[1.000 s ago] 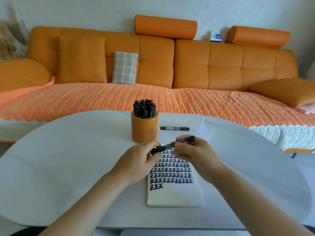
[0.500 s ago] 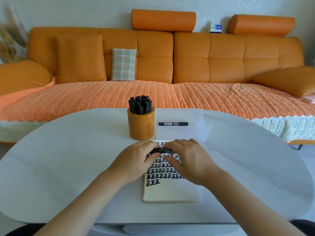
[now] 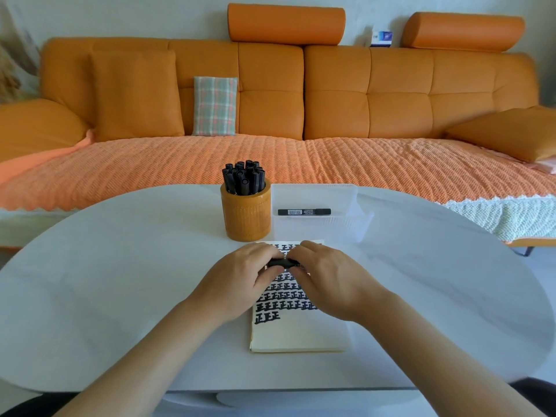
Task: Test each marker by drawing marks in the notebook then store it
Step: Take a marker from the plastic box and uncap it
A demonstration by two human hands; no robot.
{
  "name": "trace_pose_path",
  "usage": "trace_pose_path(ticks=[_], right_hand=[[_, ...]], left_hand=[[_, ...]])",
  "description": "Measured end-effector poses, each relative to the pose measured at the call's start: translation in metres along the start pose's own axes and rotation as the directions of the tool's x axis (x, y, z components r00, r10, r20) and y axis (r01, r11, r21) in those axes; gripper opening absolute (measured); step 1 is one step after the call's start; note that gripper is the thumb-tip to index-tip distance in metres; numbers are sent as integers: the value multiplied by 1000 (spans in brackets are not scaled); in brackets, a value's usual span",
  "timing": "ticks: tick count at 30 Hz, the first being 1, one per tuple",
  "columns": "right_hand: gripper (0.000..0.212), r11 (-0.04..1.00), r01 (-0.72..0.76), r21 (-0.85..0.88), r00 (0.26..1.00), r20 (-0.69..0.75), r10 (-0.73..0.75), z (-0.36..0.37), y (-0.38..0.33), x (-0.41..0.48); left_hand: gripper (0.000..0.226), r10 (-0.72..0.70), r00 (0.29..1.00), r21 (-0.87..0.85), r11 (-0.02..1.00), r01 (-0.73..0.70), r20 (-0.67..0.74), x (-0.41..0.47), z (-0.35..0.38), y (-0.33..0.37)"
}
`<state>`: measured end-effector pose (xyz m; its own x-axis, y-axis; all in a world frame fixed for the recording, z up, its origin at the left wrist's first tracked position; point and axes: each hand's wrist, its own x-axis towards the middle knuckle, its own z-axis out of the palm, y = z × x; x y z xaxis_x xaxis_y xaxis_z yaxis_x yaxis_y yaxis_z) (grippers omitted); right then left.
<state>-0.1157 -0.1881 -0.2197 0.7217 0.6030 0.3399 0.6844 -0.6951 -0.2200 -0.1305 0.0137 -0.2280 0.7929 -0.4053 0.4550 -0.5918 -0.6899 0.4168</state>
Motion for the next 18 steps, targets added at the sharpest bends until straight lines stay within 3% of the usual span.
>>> trace_pose_path(ticks=[8, 18], right_hand=[[36, 989, 21, -147, 1000, -6, -22, -2, 0, 0], [39, 993, -33, -115, 999, -21, 31, 3, -6, 1]], left_hand=[[13, 10, 999, -30, 1000, -8, 40, 0, 2, -2], [22, 33, 999, -53, 998, -31, 27, 2, -3, -6]])
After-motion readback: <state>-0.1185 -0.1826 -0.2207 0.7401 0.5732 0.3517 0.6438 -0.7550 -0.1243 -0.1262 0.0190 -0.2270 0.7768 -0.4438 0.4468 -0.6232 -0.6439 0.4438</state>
